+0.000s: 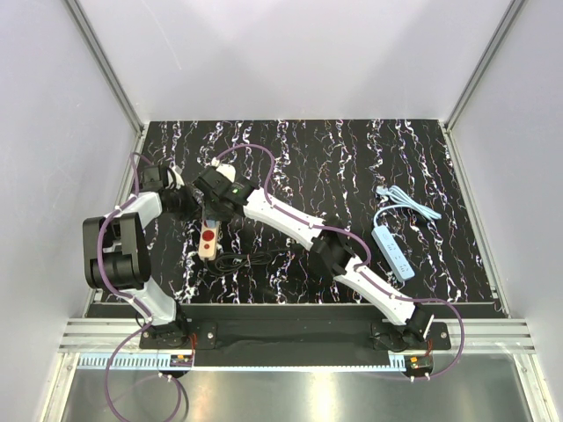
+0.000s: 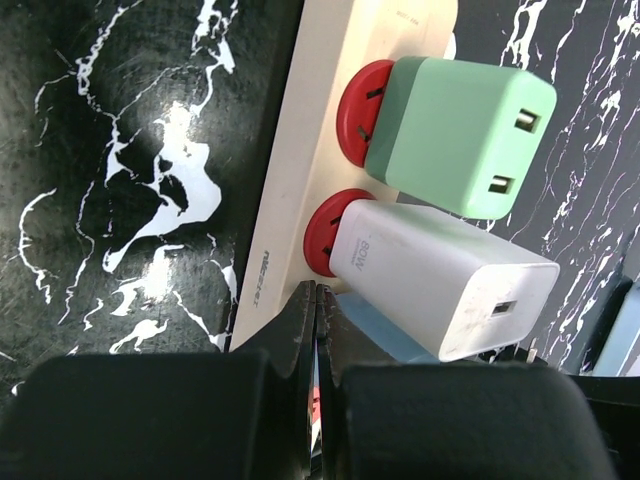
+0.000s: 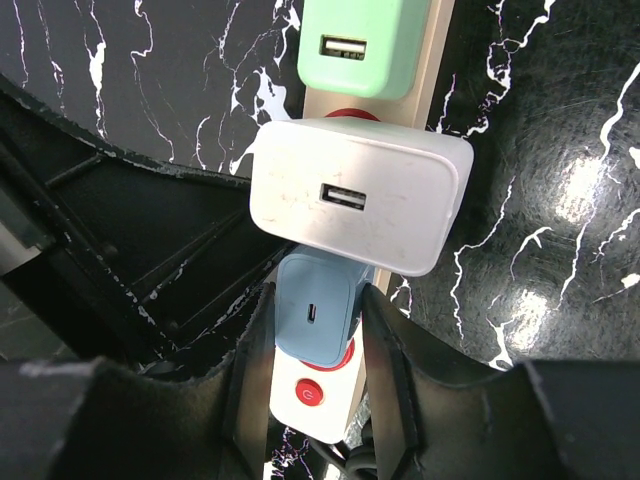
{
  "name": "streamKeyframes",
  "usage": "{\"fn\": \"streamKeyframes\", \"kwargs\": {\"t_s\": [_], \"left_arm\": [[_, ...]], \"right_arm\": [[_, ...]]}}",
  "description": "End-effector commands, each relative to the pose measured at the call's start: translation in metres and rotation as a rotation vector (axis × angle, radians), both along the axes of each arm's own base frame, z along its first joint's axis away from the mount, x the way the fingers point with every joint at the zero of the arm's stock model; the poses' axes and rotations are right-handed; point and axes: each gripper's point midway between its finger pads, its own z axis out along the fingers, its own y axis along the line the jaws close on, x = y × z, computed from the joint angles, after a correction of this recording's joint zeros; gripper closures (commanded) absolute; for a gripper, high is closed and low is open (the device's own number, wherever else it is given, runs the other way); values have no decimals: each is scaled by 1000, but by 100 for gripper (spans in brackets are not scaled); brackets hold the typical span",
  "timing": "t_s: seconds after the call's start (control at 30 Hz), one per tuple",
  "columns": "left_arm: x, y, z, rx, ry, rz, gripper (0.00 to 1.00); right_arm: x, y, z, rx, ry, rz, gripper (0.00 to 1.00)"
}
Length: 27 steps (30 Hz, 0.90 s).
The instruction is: Pull the plug off the socket
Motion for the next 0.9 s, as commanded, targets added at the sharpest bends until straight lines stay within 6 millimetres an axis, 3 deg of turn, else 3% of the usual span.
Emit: {"fn": "streamKeyframes", "kwargs": {"t_s": [0.0,0.1,0.43,0.53,0.6,0.63,0.7,0.87], "left_arm": [[-31,0,-37,57,161,-15,100],[-31,1,-36,63,158,-12,100],[-31,1,-39,66,167,-13,100],[-31,1,-39,67,166,-15,100],[-31,1,-39,63,166,-14,100],[-31,1,-39,62,169,-11,100],[-31,1,-39,65,171,-12,100],[-32,0,-40,57,172,-14,100]], "right_arm": [[3,14,137,241,-160,12,100],[-1,15,144,253,-166,12,100],[-2,2,206,298,-287,21,100],[-5,0,191,261,-255,24,100],[-16,4,197,248,-293,41,100],[-23,9,211,273,-324,54,100],[-22,8,221,292,-341,50,100],[-23,7,215,242,-377,44,100]]}}
